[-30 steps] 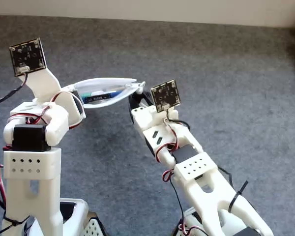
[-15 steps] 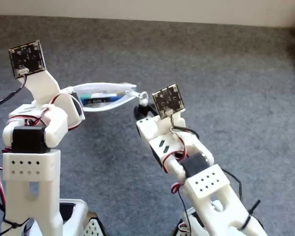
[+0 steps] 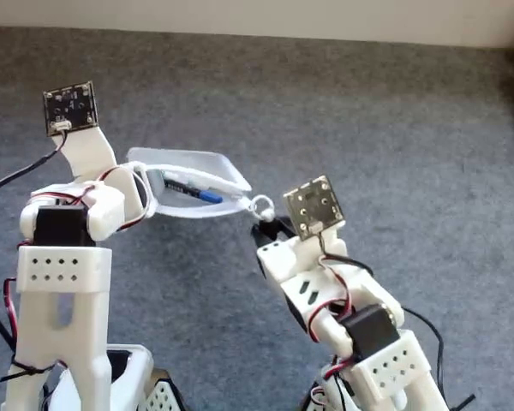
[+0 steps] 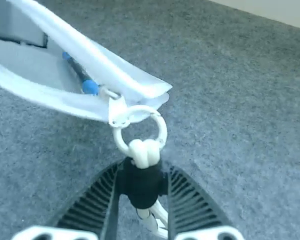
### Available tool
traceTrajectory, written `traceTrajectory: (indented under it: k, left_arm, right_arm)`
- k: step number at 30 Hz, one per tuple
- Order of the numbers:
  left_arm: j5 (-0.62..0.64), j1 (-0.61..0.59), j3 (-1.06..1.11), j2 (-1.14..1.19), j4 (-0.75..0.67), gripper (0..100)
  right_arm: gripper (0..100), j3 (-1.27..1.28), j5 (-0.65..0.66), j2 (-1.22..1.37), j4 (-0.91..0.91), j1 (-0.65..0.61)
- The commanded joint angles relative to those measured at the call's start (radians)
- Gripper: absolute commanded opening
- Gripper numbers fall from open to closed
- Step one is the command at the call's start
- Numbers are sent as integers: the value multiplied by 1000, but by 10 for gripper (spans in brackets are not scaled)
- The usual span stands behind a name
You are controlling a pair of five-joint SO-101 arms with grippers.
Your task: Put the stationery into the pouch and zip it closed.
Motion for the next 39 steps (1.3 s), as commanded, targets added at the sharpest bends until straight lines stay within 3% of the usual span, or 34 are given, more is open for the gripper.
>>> traceTrajectory:
  k: [1,11,19,28,39]
  left_arm:
    - [-9,21,-15,-10,-68,216]
    - [-46,111,24,-10,-247,220]
    - [-192,214,27,-16,-249,222]
    - [-272,300,19,-18,-249,256]
    - [-434,544,21,-12,-250,256]
  right_arm:
    - [5,19,3,-116,41,2]
    - [5,136,12,-263,122,-61]
    - [5,137,12,-278,163,-61]
    - [5,137,12,-278,189,-61]
    - [5,137,12,-278,191,-56]
